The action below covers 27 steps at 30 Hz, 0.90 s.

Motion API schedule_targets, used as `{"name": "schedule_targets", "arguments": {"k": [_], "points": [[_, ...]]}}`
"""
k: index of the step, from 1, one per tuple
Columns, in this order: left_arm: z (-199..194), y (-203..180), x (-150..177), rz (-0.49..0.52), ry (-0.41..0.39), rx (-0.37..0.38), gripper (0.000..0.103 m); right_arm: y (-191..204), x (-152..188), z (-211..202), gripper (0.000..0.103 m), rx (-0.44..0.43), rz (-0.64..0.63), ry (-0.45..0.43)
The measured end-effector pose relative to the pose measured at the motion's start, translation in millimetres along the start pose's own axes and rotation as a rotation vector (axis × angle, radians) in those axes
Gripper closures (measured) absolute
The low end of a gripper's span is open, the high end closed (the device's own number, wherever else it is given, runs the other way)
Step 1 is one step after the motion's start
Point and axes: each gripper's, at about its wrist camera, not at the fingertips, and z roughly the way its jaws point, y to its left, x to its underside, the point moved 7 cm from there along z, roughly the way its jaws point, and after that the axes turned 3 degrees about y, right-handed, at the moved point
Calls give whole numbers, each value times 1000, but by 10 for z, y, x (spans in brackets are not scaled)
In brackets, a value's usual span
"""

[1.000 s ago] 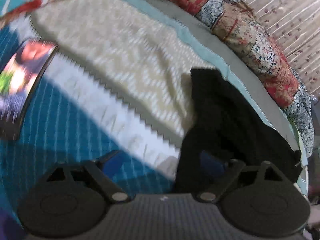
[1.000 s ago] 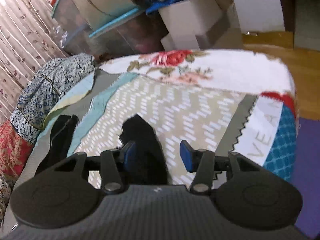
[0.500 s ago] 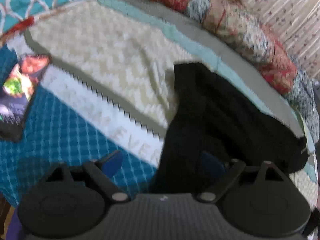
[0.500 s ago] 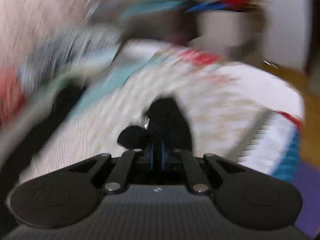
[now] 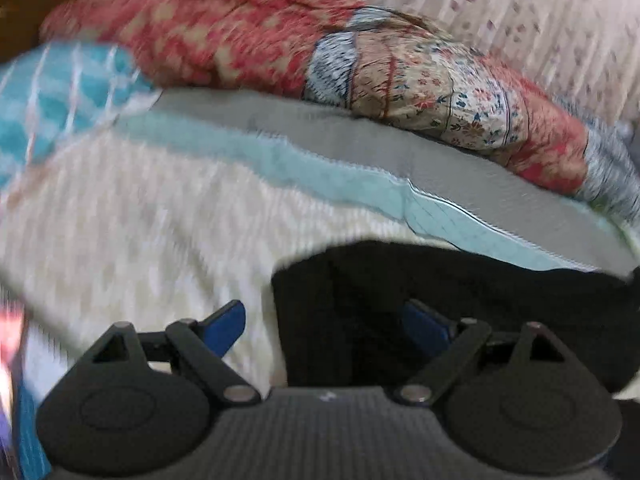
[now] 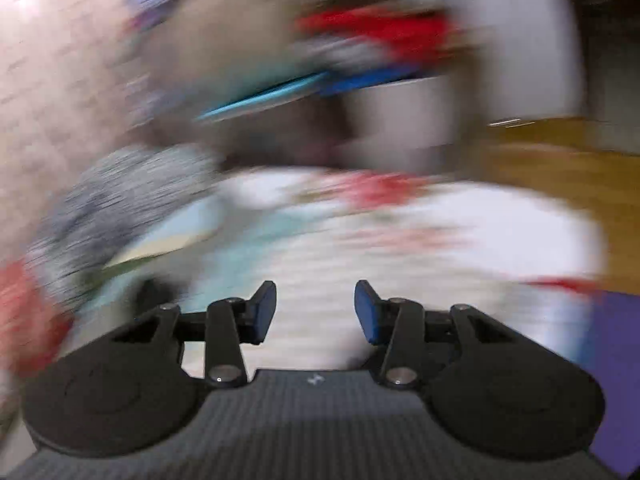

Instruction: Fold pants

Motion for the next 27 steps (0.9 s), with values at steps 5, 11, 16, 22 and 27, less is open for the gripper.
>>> {"name": "schedule_targets", "arguments": {"k": [5,11,16,22,27], "points": [[489,-313,-324,347,-27,-54,12,1305,-52,1394,49,-62,-111,191],[879,-672,-222,642,-24,34,0,1967,66,2439,36,43,-162,233],[1124,-709,-48,634,15,105,5,1838,176,2918,33,222,-248,250],[953,-795,-39,644,32,163,93,1511,-19,2632,95,166,-220,175],[587,-819,-150,573,-43,172,94,1231,-396,1701,95,-28,-36,92]]}}
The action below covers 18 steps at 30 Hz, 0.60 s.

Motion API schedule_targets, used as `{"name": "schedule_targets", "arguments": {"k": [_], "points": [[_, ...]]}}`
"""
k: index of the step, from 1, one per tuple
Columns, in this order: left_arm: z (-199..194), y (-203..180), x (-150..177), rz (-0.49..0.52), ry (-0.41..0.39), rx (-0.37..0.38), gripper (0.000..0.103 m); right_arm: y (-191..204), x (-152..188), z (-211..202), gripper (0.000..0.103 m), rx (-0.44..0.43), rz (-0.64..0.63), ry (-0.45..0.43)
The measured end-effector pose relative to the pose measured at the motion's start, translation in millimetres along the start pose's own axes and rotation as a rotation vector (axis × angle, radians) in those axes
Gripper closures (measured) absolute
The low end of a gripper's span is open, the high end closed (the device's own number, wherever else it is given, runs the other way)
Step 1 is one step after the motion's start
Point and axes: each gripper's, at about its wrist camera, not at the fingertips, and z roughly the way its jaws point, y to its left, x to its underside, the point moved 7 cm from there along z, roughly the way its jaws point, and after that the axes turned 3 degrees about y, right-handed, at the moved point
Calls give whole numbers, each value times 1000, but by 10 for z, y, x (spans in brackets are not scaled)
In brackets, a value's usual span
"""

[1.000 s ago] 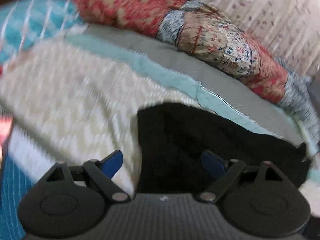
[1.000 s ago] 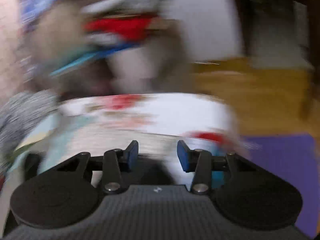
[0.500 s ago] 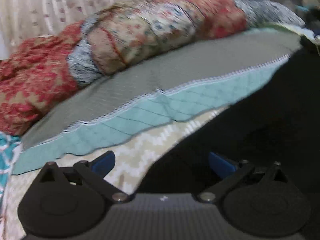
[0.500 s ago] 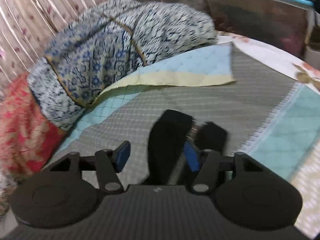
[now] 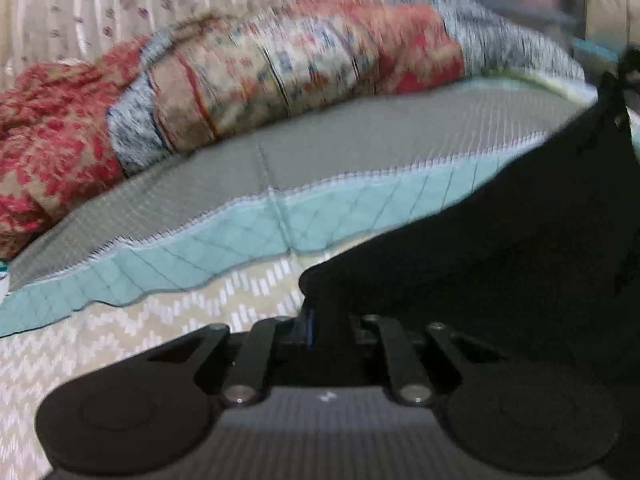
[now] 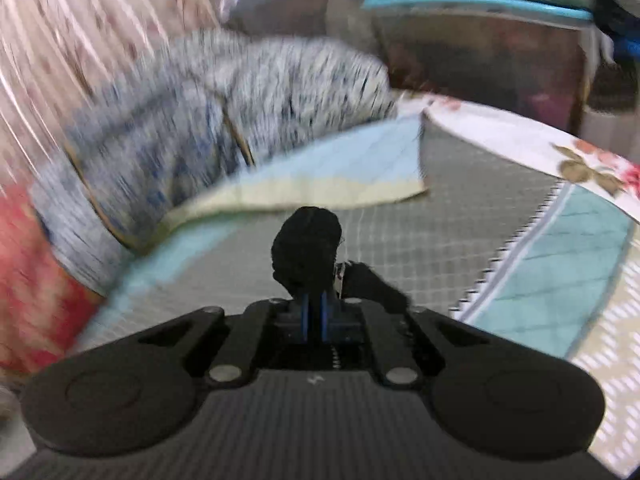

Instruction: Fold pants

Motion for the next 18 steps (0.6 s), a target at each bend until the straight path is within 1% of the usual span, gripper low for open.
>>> {"name": "schedule_targets", "arguments": {"k": [1,3,5,7,8,10,12,15,16,18], "points": [[-135,-1,-24,-24,-28,5,94,-83,-39,-258,95,-52,32,-13],[-465,-33,-35,-65,-86,13,94,-251,-52,-744,95,-121,65,-34],[-774,-111,-16,-65,-137,16,94,-506,0,-1248,95,-178,104,-58],[-1123,-233,79,-63,-180,26,94,-772,77,-1608,95,-200,153,-79],[-1279,-298,142,-67,-194,39,94,-1002,143,-1816,95,-205,189,-89],[-1569,-447,328,-79,-208,67,94,-1444,328,-2117,95,-191,240,-96],[-1777,-599,538,-84,-205,94,94,-1917,574,-2338,95,-155,300,-90],[-1946,-837,921,-109,-155,146,93,-2641,1031,-2528,95,-107,457,-68],[-1943,-888,1028,-118,-132,162,93,-2834,1182,-2550,95,-72,496,-57],[-1909,-1042,1308,-131,-63,195,93,-3192,1517,-2562,88,40,555,-19]]}}
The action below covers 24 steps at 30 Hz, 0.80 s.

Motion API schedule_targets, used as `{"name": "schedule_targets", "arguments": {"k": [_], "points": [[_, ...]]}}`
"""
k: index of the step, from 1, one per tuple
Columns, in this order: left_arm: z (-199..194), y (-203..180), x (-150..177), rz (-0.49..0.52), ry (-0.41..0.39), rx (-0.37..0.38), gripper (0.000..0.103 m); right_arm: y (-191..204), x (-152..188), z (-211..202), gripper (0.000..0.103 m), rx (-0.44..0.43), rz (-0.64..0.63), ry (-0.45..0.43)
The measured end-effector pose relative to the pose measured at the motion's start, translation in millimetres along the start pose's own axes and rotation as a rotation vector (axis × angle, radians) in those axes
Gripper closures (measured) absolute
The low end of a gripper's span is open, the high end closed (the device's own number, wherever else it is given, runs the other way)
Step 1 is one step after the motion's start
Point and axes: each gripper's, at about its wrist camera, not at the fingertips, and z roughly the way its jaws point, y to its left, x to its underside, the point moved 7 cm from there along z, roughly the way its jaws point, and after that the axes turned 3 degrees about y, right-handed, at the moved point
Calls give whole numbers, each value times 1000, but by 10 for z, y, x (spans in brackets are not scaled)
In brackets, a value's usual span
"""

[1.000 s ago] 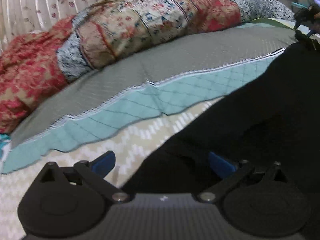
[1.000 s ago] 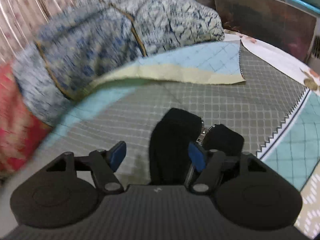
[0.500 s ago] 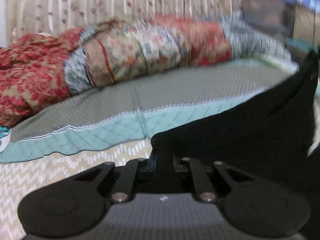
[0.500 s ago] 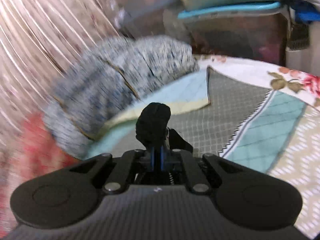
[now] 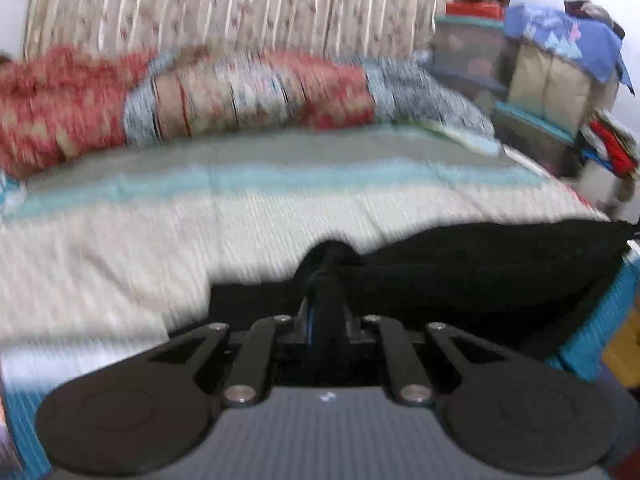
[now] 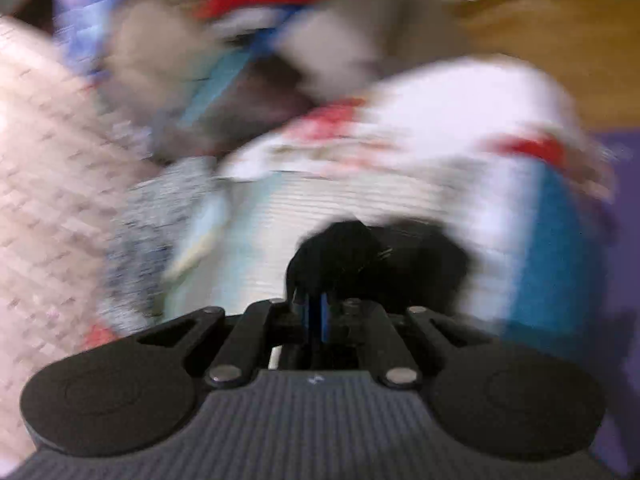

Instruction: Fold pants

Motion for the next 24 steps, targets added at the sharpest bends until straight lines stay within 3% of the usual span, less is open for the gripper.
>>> {"name": "schedule_targets", "arguments": {"k": [1,2,4,6,7,9,14,16,19,22,24], "points": [[21,-31,111,0,29,0,92,-159,33,-10,82,31,40,0],[44,-56,233,4,61,-4,89,-288,64,-28,69,31,95,-4],[16,-53,379,0,96,-14,81,-424,104,-160,59,-38,207,-42],[-135,-10,412,-38,85,3,76,-396,110,-280,48,-7,213,-92],[-223,9,416,-58,72,11,68,-346,106,-333,44,3,190,-114],[-423,102,393,-114,37,31,52,-227,125,-445,43,8,140,-162],[-839,615,250,-346,-103,34,31,2,334,-732,43,8,-65,-256],[-839,839,179,-430,-123,34,27,259,590,-737,43,-70,-178,-213],[-596,1059,18,-448,-96,29,26,670,1131,-586,43,-186,-367,-52],[-145,1107,-103,-460,-24,70,22,1113,1947,-440,43,-285,-566,123],[189,1043,-170,-491,34,148,23,1346,2565,-343,44,-338,-677,250]]}}
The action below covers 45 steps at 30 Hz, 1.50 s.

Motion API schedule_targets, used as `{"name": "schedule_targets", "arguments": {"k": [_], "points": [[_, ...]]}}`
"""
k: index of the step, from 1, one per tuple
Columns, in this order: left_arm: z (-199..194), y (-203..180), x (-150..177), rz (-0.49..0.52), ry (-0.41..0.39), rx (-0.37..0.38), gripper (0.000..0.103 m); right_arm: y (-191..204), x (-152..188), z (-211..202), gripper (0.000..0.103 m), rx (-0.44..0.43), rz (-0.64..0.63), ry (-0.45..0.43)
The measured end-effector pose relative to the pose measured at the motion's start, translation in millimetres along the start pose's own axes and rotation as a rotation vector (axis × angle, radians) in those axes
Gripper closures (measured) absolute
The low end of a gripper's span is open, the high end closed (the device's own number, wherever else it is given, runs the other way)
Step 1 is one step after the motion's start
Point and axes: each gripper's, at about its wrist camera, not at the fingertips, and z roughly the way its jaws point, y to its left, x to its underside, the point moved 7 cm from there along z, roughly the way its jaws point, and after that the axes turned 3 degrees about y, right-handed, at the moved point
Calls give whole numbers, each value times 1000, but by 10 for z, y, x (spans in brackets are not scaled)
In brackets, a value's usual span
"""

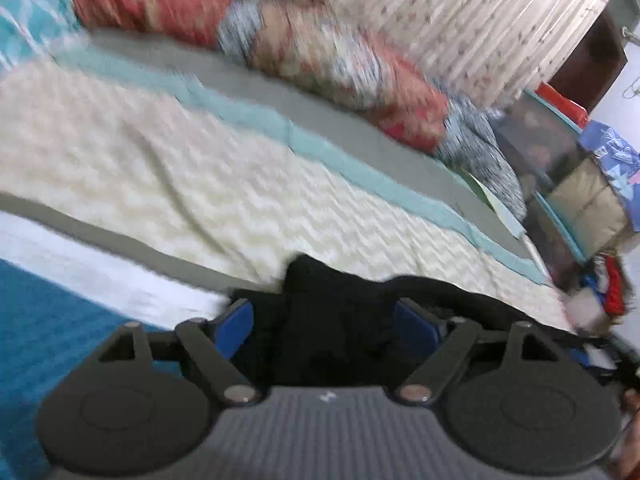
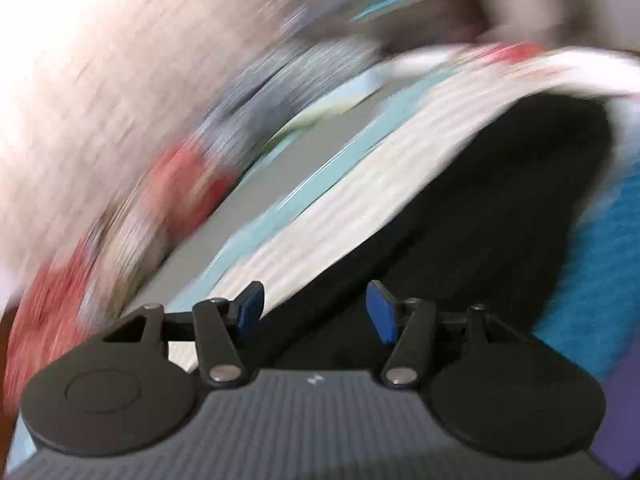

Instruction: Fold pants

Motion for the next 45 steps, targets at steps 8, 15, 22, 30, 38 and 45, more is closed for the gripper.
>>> {"name": "schedule_targets", "arguments": {"k": [8,15,22,30,38,45], "points": [[-57,168,-217,-91,-210,-91,101,1088,1240,766,43,-71,-227,343],[-358,643,-64,-261,-241,-105,101,1381,1335,721,42,-101,-334,327],[-5,222,-327,-77,-114,-38,35,1995,1625,735,43,-209,-547,343],[605,329,-265,-111,201,33,45,2047,1826,782,43,-185,-524,398],[331,236,-394,-65,85,51,97,1867,1721,633,43,-165,-520,395],[362,759,-115,-181,46,-94,92,1919,1893,773,43,-159,-563,444]]}}
